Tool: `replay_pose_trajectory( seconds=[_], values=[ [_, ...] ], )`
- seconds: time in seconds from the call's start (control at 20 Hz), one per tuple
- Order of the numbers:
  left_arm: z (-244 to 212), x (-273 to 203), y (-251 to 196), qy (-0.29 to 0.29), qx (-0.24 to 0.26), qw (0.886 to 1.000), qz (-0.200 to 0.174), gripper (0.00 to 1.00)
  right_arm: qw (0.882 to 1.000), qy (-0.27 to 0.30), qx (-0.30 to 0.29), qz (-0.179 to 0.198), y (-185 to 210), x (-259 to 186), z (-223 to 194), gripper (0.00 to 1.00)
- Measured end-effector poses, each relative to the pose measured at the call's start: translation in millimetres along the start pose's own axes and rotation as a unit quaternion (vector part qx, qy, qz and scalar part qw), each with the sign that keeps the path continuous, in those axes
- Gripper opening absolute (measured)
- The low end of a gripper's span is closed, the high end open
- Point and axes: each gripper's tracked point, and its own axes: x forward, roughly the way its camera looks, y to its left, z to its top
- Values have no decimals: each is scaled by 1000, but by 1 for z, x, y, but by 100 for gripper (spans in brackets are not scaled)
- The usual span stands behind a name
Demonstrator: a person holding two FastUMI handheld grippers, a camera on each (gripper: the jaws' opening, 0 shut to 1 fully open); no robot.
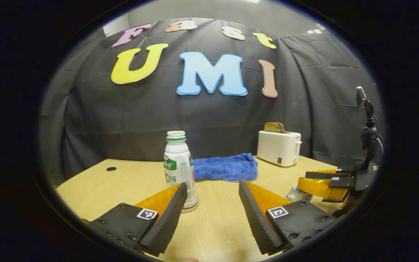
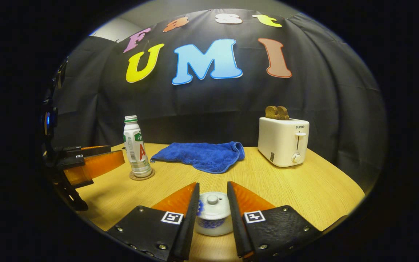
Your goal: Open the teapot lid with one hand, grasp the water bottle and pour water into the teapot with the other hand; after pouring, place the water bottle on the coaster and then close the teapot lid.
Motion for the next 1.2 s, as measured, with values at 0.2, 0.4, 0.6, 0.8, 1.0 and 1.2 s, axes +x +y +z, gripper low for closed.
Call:
replay_pose_trajectory(
  seconds=[0.2,0.4,0.6,0.8,1.0,1.2],
  values=[
    [1,-1,1,-1,4,1000,3,100,1000,-14,-1,-6,-3,-1,6,71],
    [3,-1,1,-4,3,1000,5,100,1000,-23,4,-13,-7,-3,11,73],
    [1,0,1,-1,4,1000,6,96,999,-27,10,-17,-10,-4,13,73],
    [-4,2,0,4,-3,1000,6,100,1000,-26,6,-15,-8,-4,12,73],
    [-9,1,2,10,-11,1000,8,99,1000,-26,5,-15,-7,-4,12,73],
    [-7,-11,6,3,-34,999,23,100,999,-38,8,-26,-9,-9,19,73]
  ],
)
